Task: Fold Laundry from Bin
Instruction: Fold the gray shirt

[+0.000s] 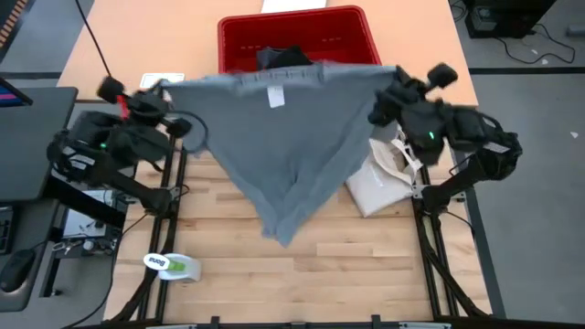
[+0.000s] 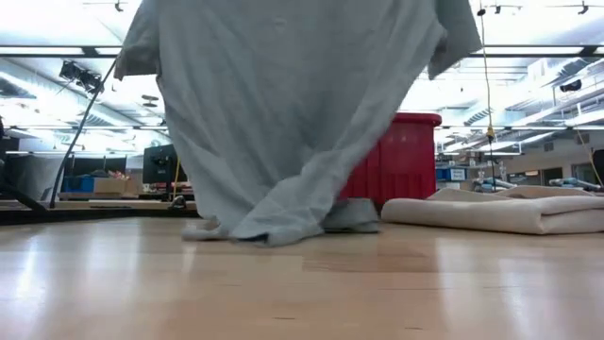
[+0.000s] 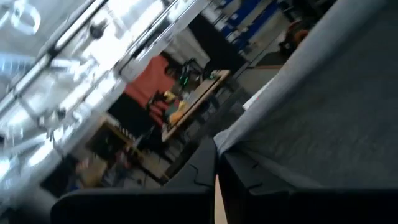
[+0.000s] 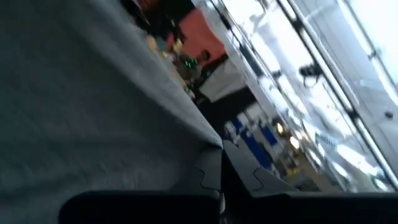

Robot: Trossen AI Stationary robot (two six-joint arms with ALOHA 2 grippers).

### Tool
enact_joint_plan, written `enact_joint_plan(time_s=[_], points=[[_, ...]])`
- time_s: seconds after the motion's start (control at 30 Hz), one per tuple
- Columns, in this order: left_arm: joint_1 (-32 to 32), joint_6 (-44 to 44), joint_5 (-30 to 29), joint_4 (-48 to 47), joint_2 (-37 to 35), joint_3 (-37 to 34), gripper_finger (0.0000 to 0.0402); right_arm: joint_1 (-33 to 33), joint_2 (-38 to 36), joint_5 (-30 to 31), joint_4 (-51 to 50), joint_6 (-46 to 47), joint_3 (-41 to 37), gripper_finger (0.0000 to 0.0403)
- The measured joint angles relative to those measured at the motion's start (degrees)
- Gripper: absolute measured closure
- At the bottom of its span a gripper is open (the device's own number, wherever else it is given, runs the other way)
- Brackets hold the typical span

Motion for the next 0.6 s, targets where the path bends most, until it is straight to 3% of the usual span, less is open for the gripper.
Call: enact_joint_plan(time_s=[0.17, 0.33, 0.5, 0.6], points=[[6.06, 0.69, 0.38, 0.02, -4.27, 0.00, 0.0389, -11.91, 0.43, -8.16, 3.20, -5.77, -0.05, 0.0394], [10.01, 2.92, 0.85, 0.21, -8.31, -0.04, 0.0389, -22.23, 1.33, -14.89, 15.53, -18.38, -0.11, 0.0394], [9.65, 0.66, 1.12, 0.48, -10.54, -0.02, 0.0389, -25.44, 1.55, -23.52, 26.88, -18.73, -0.14, 0.0393], [8.71, 1.39, 5.31, 0.42, -10.82, -0.04, 0.0389, -25.39, 1.55, -29.68, 27.30, -16.60, -0.12, 0.0391]])
